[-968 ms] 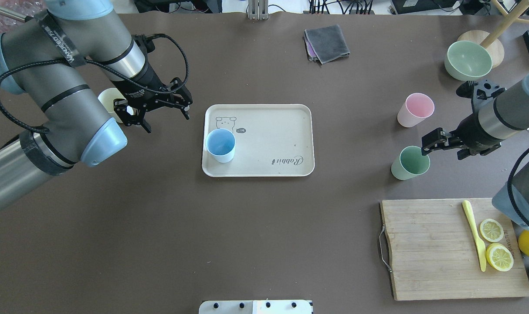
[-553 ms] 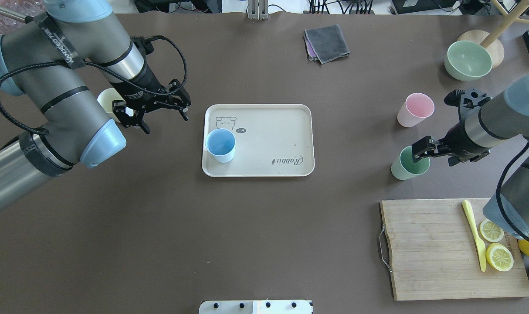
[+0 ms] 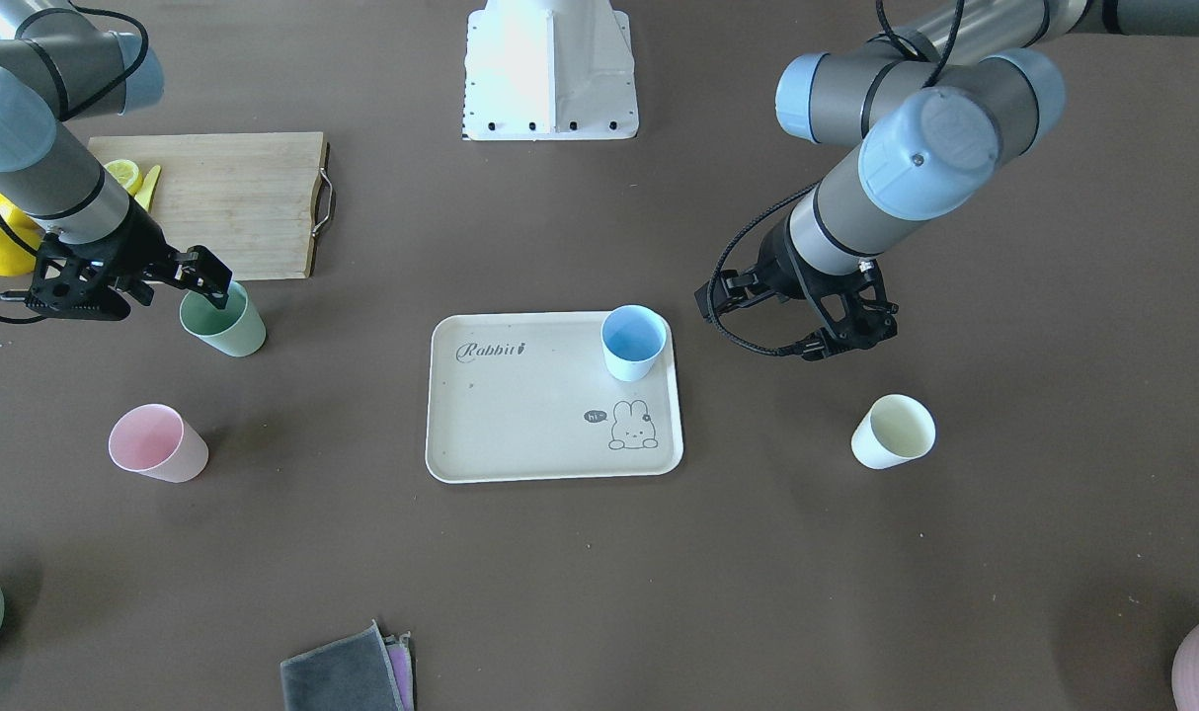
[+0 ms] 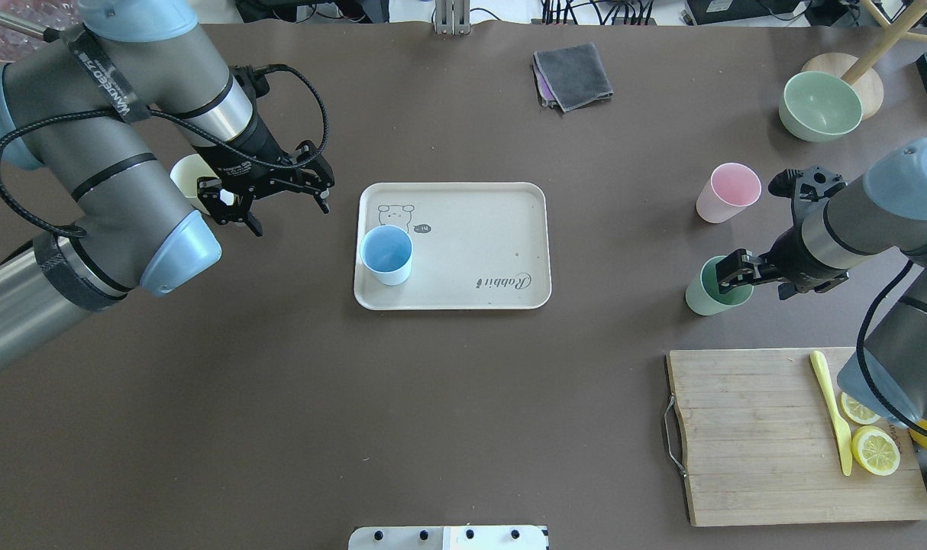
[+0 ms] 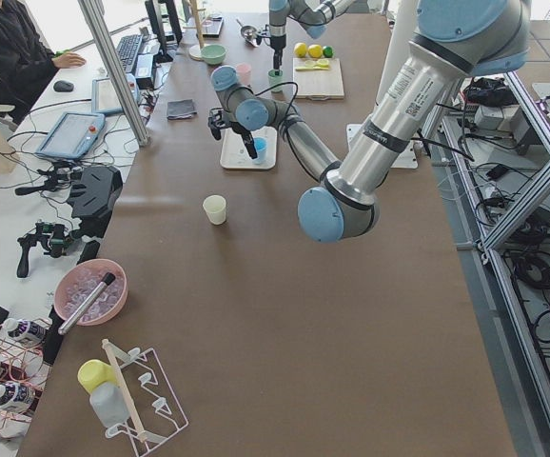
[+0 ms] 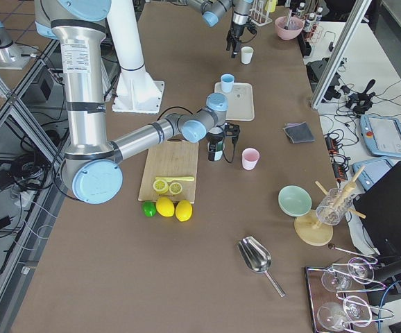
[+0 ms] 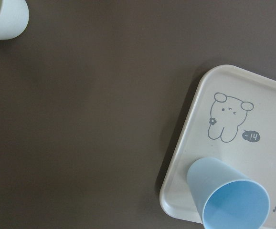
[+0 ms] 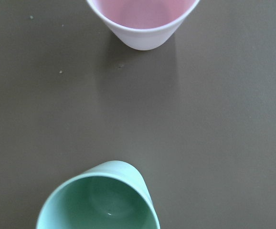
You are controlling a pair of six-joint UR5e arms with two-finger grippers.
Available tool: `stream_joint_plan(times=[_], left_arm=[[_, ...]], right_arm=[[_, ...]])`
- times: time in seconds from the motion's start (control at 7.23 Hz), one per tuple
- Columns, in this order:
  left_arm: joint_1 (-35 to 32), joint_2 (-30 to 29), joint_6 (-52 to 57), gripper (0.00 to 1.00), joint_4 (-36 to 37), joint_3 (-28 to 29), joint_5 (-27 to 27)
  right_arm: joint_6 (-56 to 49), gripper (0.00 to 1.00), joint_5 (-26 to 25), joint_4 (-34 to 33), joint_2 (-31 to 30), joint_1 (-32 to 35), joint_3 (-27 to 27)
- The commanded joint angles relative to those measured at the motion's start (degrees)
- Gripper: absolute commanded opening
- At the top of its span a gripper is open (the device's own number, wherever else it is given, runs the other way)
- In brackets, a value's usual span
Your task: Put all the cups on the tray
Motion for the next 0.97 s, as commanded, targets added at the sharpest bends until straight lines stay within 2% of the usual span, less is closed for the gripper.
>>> stream_joint_plan(times=[0.0,0.28,0.55,0.83], left_arm=[[0.0,-0.1,-0.1,0.98,0.0,-0.1,0.0],[0.0,-0.1,-0.1,0.98,-0.2,-0.2,0.1],[-0.8,1.2,0.0,0.98,0.0,-2.2,-0.3],[-2.2,4.0,2.3,0.98,0.2,-4.9,-0.4]], right_arm=[[0.8,0.0,0.1,0.1,0.1,-0.1,0.1],[0.9,0.0,1.5,-0.1,1.9,-0.3,0.0],[2.0,0.0,6.5,-0.3,4.0,2.1,0.1],[9.5,0.0,6.6,-0.2,9.7,0.6,-1.1]])
